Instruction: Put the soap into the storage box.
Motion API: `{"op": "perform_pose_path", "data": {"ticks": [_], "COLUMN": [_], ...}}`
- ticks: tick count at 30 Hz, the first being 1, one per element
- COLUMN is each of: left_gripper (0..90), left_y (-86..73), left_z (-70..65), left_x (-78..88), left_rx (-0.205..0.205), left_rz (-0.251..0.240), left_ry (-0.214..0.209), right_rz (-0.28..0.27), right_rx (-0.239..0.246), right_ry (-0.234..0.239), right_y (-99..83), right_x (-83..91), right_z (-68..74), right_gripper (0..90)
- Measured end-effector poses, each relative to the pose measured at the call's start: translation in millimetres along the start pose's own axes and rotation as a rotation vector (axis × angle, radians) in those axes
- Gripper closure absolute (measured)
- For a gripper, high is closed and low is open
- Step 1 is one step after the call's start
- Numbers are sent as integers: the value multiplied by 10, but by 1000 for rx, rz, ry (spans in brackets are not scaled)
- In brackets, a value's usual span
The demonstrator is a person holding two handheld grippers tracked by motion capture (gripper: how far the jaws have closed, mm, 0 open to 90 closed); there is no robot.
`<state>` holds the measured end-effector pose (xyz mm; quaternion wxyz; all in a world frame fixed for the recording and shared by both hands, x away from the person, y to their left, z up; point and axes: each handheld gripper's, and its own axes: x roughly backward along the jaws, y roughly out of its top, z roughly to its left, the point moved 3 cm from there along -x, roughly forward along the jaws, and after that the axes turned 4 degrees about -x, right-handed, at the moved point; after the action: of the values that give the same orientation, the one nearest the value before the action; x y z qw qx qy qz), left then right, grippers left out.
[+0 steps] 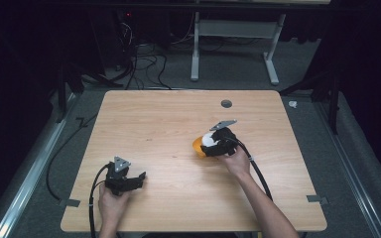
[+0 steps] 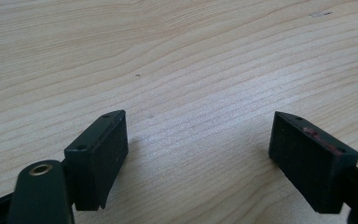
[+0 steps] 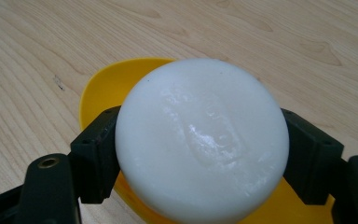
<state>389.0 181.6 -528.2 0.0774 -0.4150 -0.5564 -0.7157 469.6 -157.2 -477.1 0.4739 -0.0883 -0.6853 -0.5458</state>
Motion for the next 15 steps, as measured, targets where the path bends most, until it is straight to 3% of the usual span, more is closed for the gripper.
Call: {"op": "perform_pose_path", "data": {"ticks": [15], "left_gripper": [202], "left_y": [0], "left_z": [0], "left_x": [0], "left_rx": [0], "left_rz": [0], "left_ry": [-1], "right_rz": [10], "right_rx": [-25], "right_ry": [12], "right_y": [-10], "right_x": [-14], "right_z": [-24], "right_gripper": [242]}}
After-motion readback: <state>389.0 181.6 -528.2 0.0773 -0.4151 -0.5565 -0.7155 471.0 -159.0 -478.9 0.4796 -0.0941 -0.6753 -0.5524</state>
